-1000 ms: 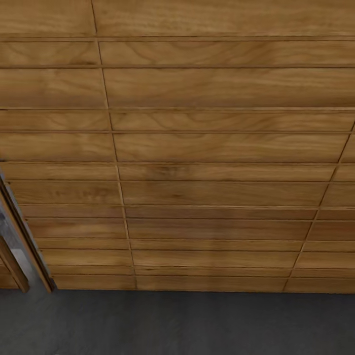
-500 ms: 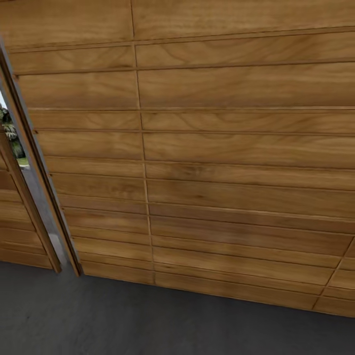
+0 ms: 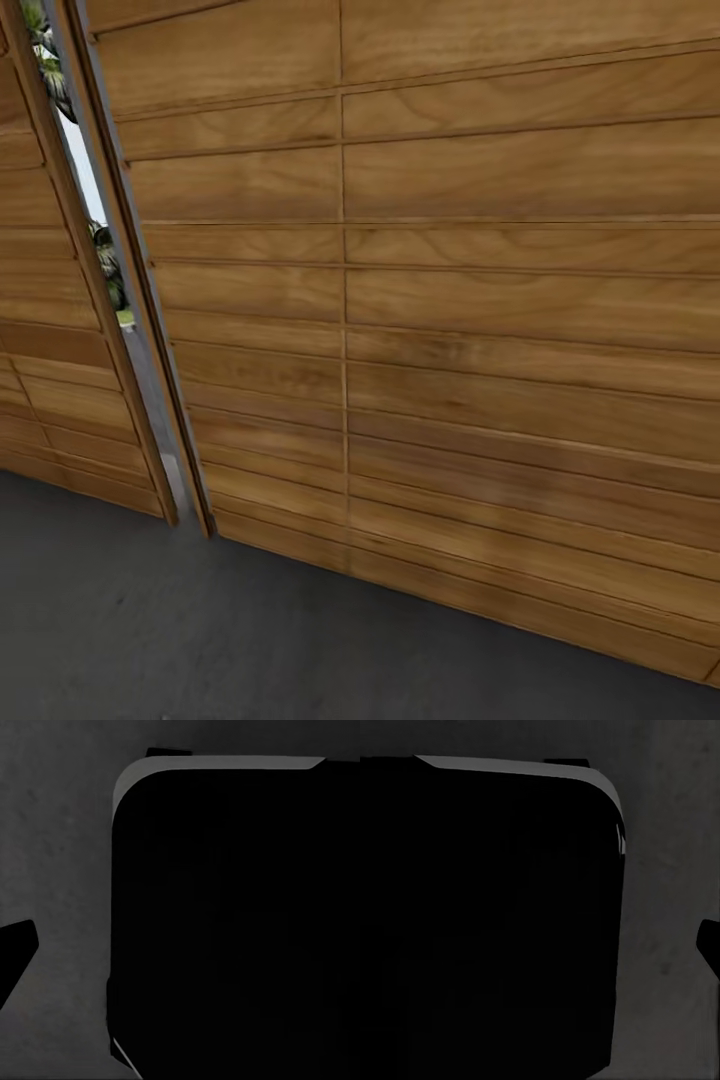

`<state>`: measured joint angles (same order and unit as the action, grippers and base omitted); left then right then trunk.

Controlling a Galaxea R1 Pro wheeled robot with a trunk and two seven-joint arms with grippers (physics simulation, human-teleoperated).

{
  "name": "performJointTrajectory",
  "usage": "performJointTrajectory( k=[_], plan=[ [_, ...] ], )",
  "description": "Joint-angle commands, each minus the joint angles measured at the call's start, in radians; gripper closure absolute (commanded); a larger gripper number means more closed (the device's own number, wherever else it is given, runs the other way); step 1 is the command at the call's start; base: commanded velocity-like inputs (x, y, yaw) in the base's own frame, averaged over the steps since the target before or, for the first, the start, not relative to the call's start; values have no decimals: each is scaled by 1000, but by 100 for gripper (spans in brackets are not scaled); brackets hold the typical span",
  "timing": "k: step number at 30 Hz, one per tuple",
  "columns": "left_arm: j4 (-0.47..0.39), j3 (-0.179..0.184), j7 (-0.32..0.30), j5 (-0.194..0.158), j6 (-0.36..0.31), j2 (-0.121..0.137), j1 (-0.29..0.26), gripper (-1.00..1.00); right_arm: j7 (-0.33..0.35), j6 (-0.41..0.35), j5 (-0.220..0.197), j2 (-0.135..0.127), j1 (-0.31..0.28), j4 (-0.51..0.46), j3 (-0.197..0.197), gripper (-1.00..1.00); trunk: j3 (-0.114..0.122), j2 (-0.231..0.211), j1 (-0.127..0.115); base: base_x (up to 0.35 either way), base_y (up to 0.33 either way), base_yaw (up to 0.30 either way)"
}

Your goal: Move the two storage containers from the living room to the garage. In the garage, place one container on the floor and stack the other container on top of it (either order is fine).

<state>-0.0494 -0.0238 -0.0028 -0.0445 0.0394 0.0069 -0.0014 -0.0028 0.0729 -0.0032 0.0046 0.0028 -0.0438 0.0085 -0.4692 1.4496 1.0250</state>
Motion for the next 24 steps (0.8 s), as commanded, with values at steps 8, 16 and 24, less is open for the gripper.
performJointTrajectory(
  k=[8, 16, 24],
  plan=[
    [-1, -2, 0, -5, 2, 0, 0, -100, 0, 1, 0, 0, 0, -1, 1, -100, -1, 0, 0, 0, 0, 300],
    [0, -2, 0, -5, 2, 0, 0, -100, 0, 1, 0, 0, 0, -1, 1, -100, -1, 0, 0, 0, 0, 300],
    [-12, -3, 0, -7, 8, -3, 0, -100, 0, 2, -1, 0, 0, -1, 2, -100, -1, 0, 0, 0, 0, 300]
  ],
)
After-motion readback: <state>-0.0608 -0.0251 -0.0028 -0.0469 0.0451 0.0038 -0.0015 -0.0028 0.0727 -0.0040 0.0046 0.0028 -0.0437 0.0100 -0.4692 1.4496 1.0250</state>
